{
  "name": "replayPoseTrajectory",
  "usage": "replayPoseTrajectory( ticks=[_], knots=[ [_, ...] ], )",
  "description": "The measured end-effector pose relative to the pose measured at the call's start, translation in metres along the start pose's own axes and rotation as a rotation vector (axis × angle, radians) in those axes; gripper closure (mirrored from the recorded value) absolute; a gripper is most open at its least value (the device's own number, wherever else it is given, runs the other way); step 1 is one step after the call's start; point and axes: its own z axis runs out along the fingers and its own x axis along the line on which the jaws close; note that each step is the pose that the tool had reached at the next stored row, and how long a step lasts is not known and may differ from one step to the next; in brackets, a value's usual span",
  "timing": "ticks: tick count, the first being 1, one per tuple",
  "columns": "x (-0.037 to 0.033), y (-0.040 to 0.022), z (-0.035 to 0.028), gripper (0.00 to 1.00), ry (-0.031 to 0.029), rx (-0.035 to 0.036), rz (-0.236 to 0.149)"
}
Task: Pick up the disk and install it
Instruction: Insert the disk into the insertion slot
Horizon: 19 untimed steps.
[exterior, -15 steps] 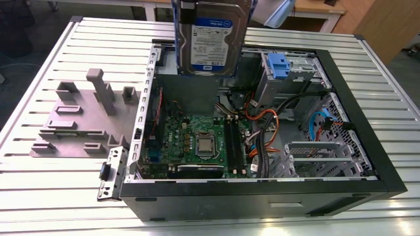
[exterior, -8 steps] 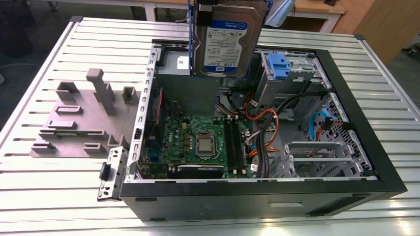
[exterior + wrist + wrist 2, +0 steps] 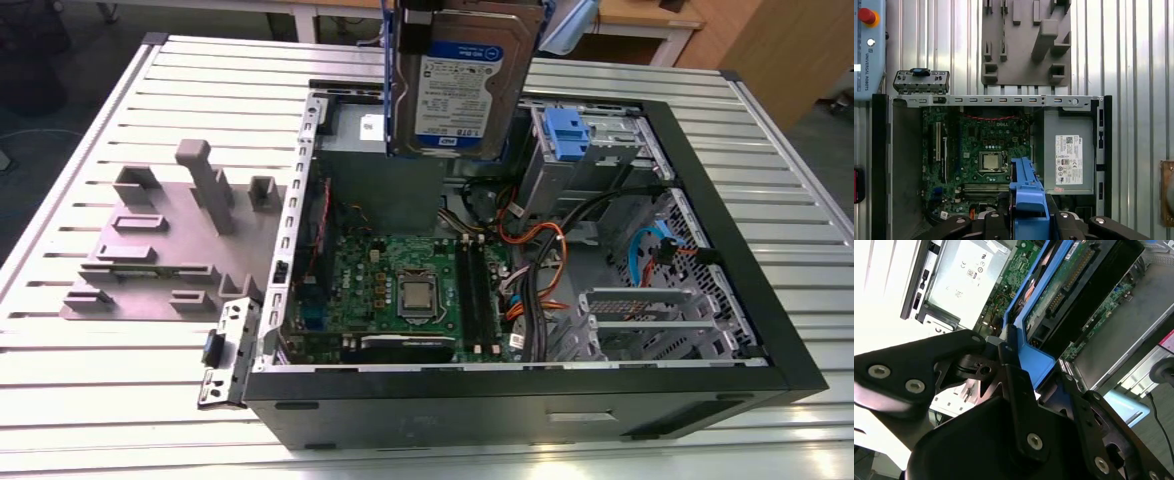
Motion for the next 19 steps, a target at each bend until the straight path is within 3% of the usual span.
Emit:
replayPoseTrajectory(
  ticks=[19],
  knots=[
    [0.0062,-0.0001,-0.0001,0.64,0.0,0.0,0.0]
  ],
)
